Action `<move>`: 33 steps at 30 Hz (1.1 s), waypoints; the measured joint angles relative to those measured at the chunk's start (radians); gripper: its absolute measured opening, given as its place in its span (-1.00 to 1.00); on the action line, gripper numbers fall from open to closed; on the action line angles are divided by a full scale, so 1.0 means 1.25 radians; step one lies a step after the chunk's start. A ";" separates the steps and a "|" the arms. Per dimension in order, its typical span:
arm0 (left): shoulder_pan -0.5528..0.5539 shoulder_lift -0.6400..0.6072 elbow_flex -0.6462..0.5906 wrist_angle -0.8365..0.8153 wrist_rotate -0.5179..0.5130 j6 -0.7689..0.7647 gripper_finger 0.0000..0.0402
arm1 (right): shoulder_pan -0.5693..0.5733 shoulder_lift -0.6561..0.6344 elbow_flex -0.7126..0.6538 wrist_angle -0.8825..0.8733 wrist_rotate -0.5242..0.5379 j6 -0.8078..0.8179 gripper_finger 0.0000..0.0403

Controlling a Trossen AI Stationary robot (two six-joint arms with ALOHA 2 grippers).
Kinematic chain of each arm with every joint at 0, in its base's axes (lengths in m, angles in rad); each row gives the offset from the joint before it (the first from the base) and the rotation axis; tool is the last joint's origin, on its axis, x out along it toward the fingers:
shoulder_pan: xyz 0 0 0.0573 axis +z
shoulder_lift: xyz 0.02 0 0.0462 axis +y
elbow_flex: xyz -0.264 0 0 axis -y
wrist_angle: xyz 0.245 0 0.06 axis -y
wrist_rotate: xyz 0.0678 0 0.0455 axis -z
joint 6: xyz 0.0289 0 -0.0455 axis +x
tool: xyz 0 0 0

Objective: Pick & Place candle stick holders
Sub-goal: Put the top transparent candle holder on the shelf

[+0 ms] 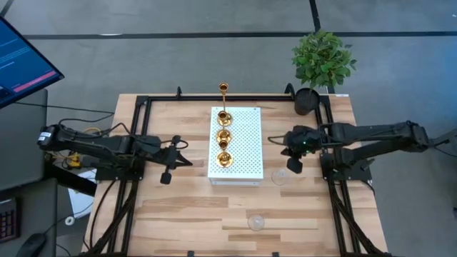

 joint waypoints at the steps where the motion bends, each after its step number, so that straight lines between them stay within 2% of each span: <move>1: 0.000 0.000 0.000 0.000 0.000 0.000 -0.96 | 0.016 0.000 0.000 -0.002 0.000 0.014 -1.00; 9: 0.000 0.000 0.000 0.015 0.000 0.000 -0.96 | 0.114 0.001 0.000 -0.002 0.000 0.163 -1.00; 18: 0.000 0.000 0.000 0.020 0.000 0.000 -0.96 | 0.196 0.020 0.001 -0.005 0.000 0.270 -1.00; 26: 0.000 0.000 0.000 0.022 0.000 0.000 -0.96 | 0.247 0.098 0.001 0.003 0.000 0.302 -1.00; 33: 0.000 0.000 0.000 0.023 0.000 -0.001 -0.96 | 0.244 0.169 0.002 0.026 0.000 0.344 -0.99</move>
